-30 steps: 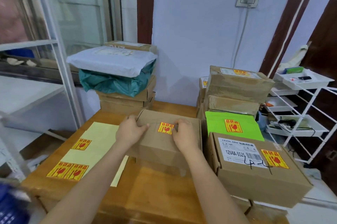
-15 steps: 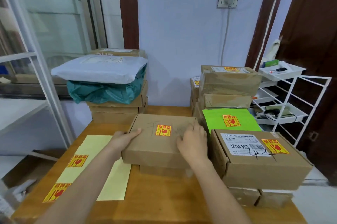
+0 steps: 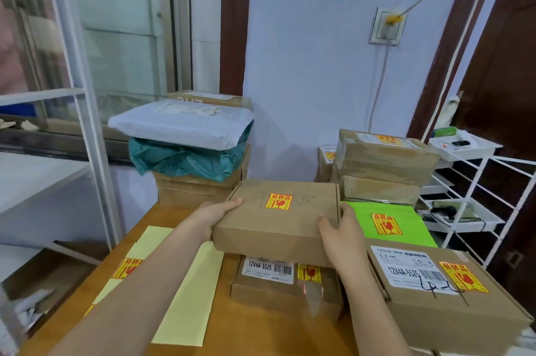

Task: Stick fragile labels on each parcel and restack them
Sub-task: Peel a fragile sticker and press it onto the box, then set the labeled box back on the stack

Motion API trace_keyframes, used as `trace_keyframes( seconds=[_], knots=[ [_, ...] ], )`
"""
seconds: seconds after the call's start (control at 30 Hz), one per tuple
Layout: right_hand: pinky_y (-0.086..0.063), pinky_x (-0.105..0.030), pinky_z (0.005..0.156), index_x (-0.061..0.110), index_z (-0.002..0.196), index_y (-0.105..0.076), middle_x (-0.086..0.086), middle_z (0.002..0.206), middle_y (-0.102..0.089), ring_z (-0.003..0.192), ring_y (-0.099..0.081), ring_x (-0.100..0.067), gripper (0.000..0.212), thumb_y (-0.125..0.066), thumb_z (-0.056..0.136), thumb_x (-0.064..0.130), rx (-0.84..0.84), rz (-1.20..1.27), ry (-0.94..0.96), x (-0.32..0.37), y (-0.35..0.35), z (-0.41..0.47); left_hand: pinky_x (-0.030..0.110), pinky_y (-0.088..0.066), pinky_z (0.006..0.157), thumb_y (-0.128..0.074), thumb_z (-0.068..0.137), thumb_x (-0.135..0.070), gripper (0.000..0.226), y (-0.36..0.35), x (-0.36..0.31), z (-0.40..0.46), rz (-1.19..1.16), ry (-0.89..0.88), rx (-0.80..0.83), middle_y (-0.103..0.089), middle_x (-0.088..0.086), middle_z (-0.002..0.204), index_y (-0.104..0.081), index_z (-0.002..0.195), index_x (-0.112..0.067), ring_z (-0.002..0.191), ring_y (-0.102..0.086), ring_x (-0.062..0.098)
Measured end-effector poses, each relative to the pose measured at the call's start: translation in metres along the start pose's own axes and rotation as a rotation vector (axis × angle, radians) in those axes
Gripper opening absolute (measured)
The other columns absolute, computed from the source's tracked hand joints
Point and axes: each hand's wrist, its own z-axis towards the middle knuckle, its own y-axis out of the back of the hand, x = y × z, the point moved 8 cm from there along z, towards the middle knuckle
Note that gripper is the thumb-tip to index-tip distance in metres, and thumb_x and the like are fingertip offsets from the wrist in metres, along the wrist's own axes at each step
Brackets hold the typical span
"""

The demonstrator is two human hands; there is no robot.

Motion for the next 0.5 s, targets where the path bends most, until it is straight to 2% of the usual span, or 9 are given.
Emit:
trace_keyframes(
  seconds=[0.17,0.2,0.33,0.5],
  knots=[
    [-0.04,-0.02,0.068,0.018,0.124,-0.05,0.003,0.111,-0.058,0.096,-0.053,-0.013,0.035,-0.053,0.09,0.011,-0.024,0.085,0.027,0.005,0.003,0.003,0.035,-0.051,0.062,-0.075,0.078,-0.035,0.035,-0.01,0.0,0.006,-0.048,0.059,0.052,-0.066,0.014,0.089,-0.059,0.094,-0.009,0.077,-0.063,0.026],
    [-0.04,-0.019,0.069,0.018,0.124,-0.051,0.003,0.112,-0.058,0.097,-0.053,-0.013,0.035,-0.053,0.089,0.011,-0.026,0.094,0.024,0.004,0.002,0.004,0.036,-0.052,0.064,-0.075,0.079,-0.035,0.034,-0.012,0.0,0.007,-0.056,0.064,0.055,-0.066,0.014,0.089,-0.059,0.094,-0.009,0.077,-0.063,0.027],
    [-0.048,-0.032,0.086,0.021,0.119,-0.054,0.001,0.113,-0.061,0.101,-0.057,-0.016,0.035,-0.054,0.086,0.009,-0.009,0.118,-0.009,-0.004,-0.006,0.008,0.036,-0.051,0.068,-0.075,0.079,-0.033,0.032,-0.012,-0.002,0.012,-0.08,0.059,0.041,-0.066,0.015,0.087,-0.058,0.09,-0.008,0.078,-0.062,0.027],
    [-0.05,-0.041,0.093,0.021,0.115,-0.058,0.002,0.11,-0.064,0.102,-0.059,-0.016,0.035,-0.053,0.084,0.006,-0.002,0.129,-0.035,-0.013,-0.01,0.013,0.035,-0.048,0.06,-0.074,0.081,-0.03,0.029,-0.013,-0.004,0.014,-0.093,0.034,0.0,-0.063,0.015,0.083,-0.056,0.087,-0.008,0.073,-0.06,0.027]
  ],
)
